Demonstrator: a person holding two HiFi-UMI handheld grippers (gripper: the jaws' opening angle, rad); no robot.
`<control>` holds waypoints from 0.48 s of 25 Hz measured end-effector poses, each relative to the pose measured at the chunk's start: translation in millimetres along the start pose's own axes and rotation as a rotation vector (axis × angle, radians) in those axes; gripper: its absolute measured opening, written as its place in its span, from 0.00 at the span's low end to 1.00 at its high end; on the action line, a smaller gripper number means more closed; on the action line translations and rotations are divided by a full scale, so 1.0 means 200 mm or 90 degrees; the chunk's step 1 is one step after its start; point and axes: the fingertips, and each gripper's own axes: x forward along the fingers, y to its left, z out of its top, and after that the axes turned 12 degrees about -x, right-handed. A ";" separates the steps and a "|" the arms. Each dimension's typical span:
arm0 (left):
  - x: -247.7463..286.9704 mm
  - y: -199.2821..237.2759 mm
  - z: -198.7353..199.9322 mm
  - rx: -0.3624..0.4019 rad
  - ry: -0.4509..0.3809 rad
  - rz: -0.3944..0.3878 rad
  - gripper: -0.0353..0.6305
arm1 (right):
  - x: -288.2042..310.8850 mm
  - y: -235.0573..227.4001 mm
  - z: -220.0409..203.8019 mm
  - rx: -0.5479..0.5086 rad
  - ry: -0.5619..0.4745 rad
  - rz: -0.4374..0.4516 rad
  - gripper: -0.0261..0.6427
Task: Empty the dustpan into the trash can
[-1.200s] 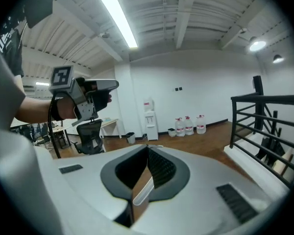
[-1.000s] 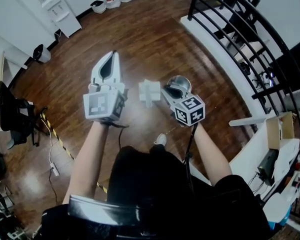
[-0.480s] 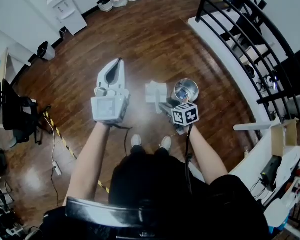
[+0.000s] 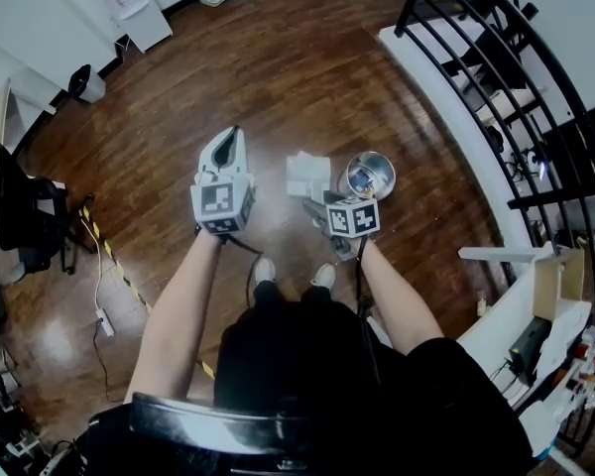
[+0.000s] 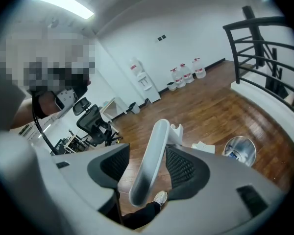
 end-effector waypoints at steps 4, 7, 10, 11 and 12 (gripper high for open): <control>0.03 0.02 0.04 0.000 -0.007 0.006 0.06 | 0.08 -0.02 -0.04 0.006 0.040 0.013 0.40; 0.04 0.04 0.07 0.007 -0.010 0.007 0.06 | 0.15 -0.02 -0.04 0.010 0.058 0.028 0.40; 0.07 0.08 0.10 0.015 -0.006 0.011 0.06 | 0.23 0.00 -0.02 0.029 0.066 0.048 0.39; 0.08 0.09 0.11 0.016 -0.005 0.013 0.06 | 0.24 0.00 -0.01 0.031 0.070 0.051 0.36; 0.08 0.10 0.11 0.015 -0.003 0.016 0.06 | 0.26 0.00 -0.01 0.033 0.074 0.054 0.33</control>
